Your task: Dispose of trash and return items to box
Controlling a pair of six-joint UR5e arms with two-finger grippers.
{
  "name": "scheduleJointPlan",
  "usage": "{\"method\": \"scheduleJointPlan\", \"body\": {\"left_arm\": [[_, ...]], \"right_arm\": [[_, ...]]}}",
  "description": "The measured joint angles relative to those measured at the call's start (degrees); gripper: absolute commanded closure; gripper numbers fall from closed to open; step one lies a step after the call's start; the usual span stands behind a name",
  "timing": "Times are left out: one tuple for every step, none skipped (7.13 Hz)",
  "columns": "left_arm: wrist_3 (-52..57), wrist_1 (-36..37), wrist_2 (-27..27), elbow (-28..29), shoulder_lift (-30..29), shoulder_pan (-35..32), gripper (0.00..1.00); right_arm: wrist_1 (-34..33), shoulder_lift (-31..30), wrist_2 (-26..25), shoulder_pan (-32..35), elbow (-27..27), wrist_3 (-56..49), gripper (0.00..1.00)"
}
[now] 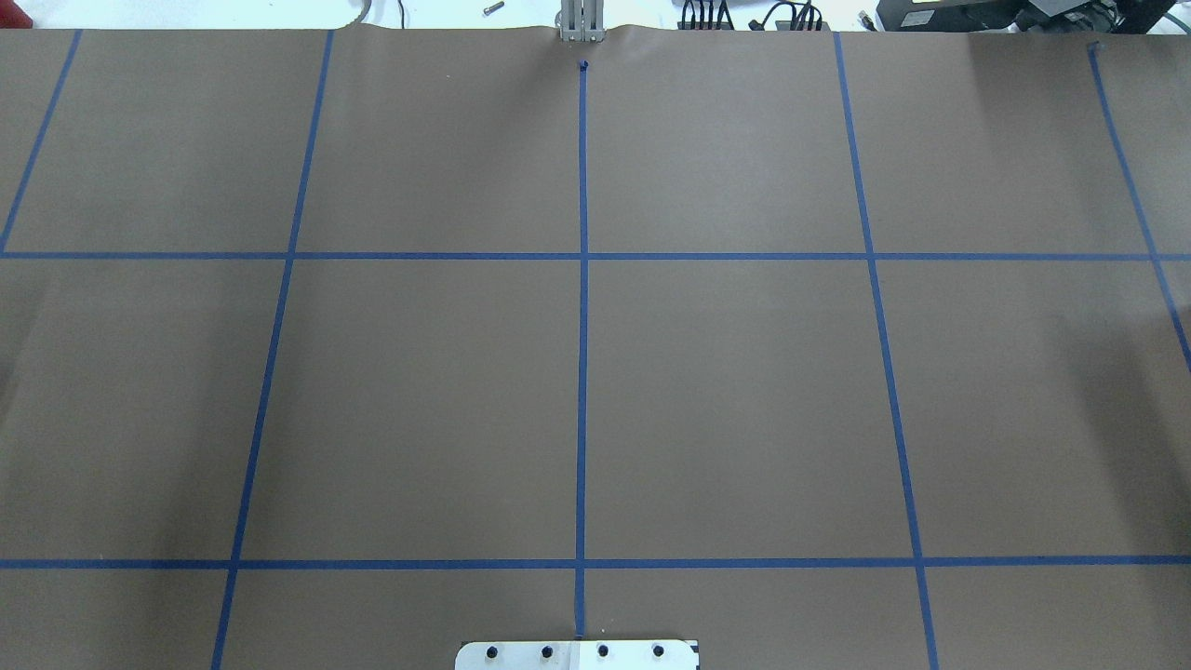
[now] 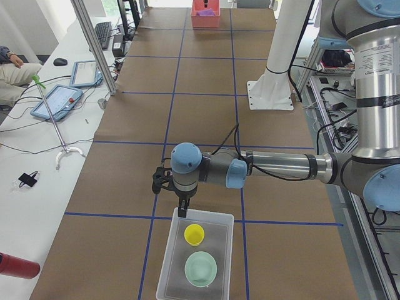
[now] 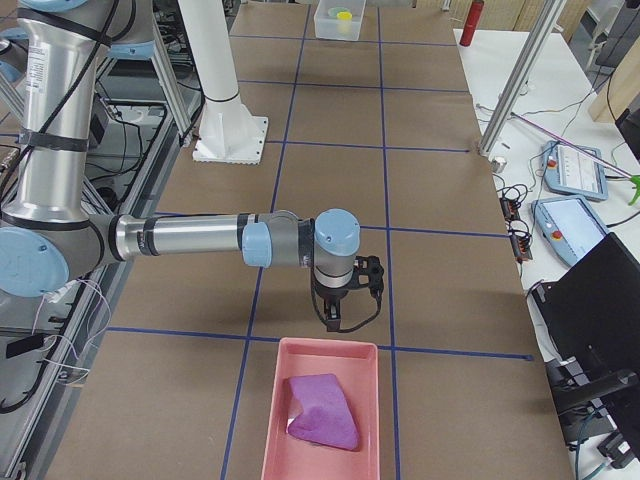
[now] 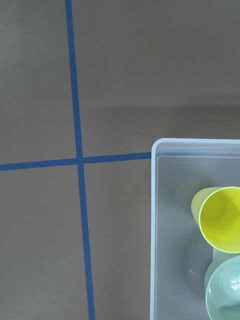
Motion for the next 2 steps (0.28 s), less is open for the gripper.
{"method": "scheduleJointPlan", "body": {"left_arm": [[0.0,0.0,0.0,0.0,0.0,0.0,0.02],[-0.1,0.0,0.0,0.0,0.1,0.0,0.02]], "right_arm": [[0.0,0.0,0.0,0.0,0.1,0.0,0.0],[0.1,0.1,0.0,0.0,0.2,0.0,0.0]]}}
